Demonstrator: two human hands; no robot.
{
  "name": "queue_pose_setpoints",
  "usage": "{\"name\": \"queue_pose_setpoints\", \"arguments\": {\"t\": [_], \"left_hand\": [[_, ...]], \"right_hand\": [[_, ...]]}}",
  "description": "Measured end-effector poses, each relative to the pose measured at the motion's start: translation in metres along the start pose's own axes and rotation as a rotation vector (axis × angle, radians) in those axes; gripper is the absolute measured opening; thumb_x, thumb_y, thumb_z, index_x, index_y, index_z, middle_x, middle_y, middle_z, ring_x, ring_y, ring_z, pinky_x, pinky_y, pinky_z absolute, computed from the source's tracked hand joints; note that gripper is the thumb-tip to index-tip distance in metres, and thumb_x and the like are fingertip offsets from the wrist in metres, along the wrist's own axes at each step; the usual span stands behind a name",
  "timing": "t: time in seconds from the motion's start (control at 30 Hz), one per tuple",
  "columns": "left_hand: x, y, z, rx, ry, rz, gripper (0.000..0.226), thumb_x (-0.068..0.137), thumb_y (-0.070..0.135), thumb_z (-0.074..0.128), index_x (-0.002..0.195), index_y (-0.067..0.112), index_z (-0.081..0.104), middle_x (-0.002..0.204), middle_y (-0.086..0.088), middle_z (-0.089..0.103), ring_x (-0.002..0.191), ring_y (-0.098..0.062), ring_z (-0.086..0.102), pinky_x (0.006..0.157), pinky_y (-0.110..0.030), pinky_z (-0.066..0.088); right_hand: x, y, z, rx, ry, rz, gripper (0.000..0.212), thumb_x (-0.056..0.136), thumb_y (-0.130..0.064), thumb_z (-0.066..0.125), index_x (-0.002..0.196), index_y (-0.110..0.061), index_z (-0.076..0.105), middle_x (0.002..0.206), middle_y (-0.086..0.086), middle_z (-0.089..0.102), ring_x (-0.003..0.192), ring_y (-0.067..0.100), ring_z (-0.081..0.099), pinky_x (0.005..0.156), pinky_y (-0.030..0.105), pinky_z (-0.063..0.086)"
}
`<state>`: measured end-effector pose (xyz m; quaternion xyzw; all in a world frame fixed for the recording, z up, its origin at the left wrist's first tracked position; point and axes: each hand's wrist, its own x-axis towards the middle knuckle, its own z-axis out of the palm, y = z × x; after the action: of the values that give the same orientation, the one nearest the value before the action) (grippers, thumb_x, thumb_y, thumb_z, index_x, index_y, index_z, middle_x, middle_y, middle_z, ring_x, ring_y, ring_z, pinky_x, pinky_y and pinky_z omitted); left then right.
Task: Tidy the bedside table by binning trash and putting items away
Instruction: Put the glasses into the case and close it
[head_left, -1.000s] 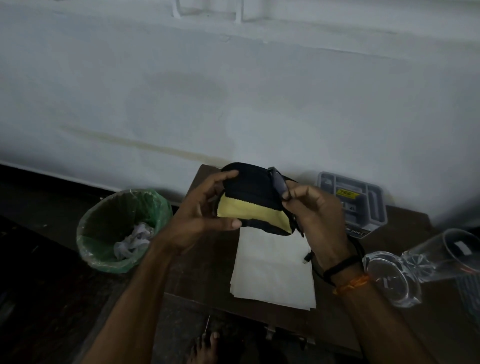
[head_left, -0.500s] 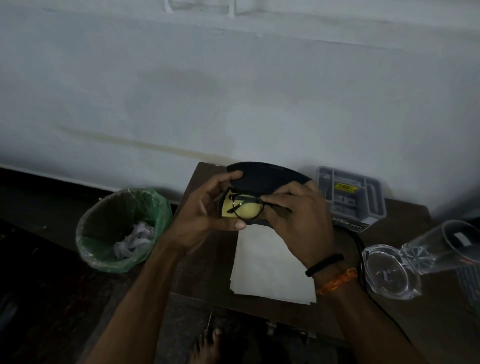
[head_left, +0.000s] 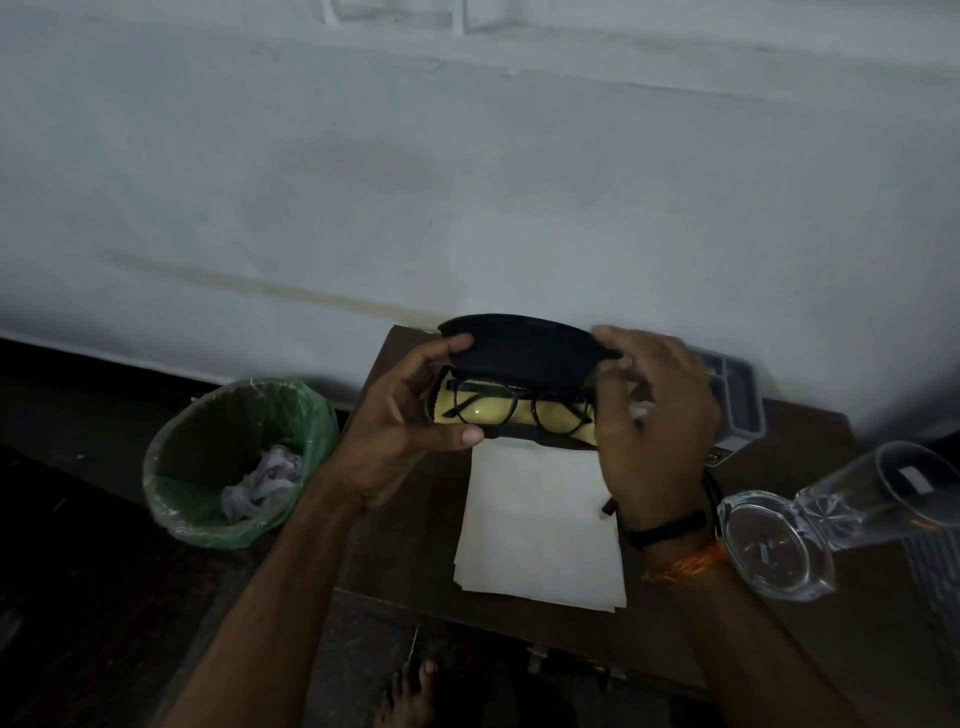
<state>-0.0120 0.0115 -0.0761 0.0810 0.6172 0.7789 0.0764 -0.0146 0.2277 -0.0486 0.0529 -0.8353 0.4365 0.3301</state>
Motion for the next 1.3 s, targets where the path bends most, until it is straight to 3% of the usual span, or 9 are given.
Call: {"name": "queue_pose_setpoints", "arguments": {"t": [0.13,0.23,0.33,0.5,0.6,0.77,0.93,1.1,1.3], "left_hand": [[0.0,0.002,0.0,-0.027,-0.004,0.016,0.083,0.066,-0.013,0.072,0.142,0.009,0.045,0.136,-0.006,0.057,0.125,-0.023,0.055,0.089,-0.034,0.054],[0.0,0.002,0.003,-0.044,-0.007,0.016,0.079,0.066,-0.015,0.071,0.138,0.004,0.044,0.135,-0.006,0.057,0.123,-0.022,0.056,0.089,-0.036,0.055],[0.001,-0.002,0.004,-0.118,-0.014,-0.011,0.071,0.066,-0.021,0.071,0.126,0.007,0.044,0.128,-0.006,0.059,0.116,-0.022,0.059,0.086,-0.037,0.057],[0.003,-0.005,0.005,-0.167,0.025,-0.085,0.075,0.068,-0.018,0.071,0.13,0.013,0.041,0.117,-0.006,0.069,0.108,-0.032,0.066,0.087,-0.05,0.057],[0.004,-0.004,0.001,-0.254,0.03,-0.152,0.071,0.077,-0.01,0.068,0.137,0.02,0.045,0.122,-0.009,0.068,0.109,-0.041,0.066,0.084,-0.057,0.056],[0.01,0.003,0.003,-0.251,0.164,-0.295,0.051,0.089,0.039,0.062,0.125,0.003,0.054,0.122,-0.024,0.061,0.108,-0.042,0.065,0.08,-0.049,0.058],[0.012,0.0,0.003,-0.196,0.226,-0.31,0.009,0.089,0.01,0.063,0.098,0.008,0.059,0.103,-0.015,0.064,0.09,-0.03,0.071,0.068,-0.045,0.06],[0.011,-0.002,0.004,-0.207,0.202,-0.324,0.019,0.08,0.004,0.066,0.097,0.008,0.061,0.108,-0.015,0.065,0.096,-0.034,0.07,0.069,-0.046,0.061],[0.008,-0.001,-0.002,-0.208,0.217,-0.327,0.032,0.074,0.004,0.069,0.106,0.002,0.064,0.112,-0.015,0.067,0.097,-0.033,0.072,0.071,-0.049,0.061]], "right_hand": [[-0.002,0.006,0.0,0.046,0.135,0.215,0.024,0.095,-0.019,0.054,0.114,-0.014,0.067,0.11,0.001,0.067,0.101,0.015,0.061,0.088,0.039,0.054],[-0.006,0.006,0.002,0.089,-0.02,0.385,0.036,0.097,-0.043,0.046,0.121,-0.021,0.063,0.116,-0.004,0.066,0.108,0.009,0.06,0.095,0.033,0.05],[-0.006,0.001,0.002,0.2,-0.145,0.535,0.036,0.099,-0.057,0.036,0.107,-0.034,0.063,0.105,-0.012,0.065,0.098,-0.001,0.06,0.091,0.033,0.048],[0.002,0.003,-0.006,0.684,-0.373,1.088,0.049,0.093,-0.059,0.046,0.127,-0.025,0.058,0.113,0.007,0.071,0.09,0.028,0.074,0.066,0.046,0.061],[0.004,0.009,-0.01,0.752,-0.401,1.108,0.041,0.092,-0.037,0.06,0.125,-0.013,0.061,0.118,0.013,0.069,0.096,0.03,0.072,0.071,0.042,0.061],[0.005,0.016,-0.011,0.813,-0.435,1.1,0.037,0.088,-0.011,0.068,0.125,-0.01,0.061,0.118,0.012,0.069,0.102,0.028,0.071,0.077,0.038,0.061],[0.001,0.02,-0.01,0.822,-0.509,1.157,0.042,0.084,-0.001,0.068,0.125,-0.013,0.061,0.115,0.014,0.071,0.099,0.027,0.072,0.077,0.033,0.062],[-0.003,0.018,-0.007,0.815,-0.516,1.152,0.044,0.08,-0.013,0.075,0.122,-0.014,0.06,0.114,0.018,0.071,0.094,0.035,0.073,0.074,0.038,0.062],[-0.007,0.019,-0.001,0.843,-0.483,1.105,0.046,0.08,-0.003,0.074,0.122,-0.01,0.058,0.119,0.016,0.067,0.096,0.033,0.073,0.075,0.04,0.062]]}}
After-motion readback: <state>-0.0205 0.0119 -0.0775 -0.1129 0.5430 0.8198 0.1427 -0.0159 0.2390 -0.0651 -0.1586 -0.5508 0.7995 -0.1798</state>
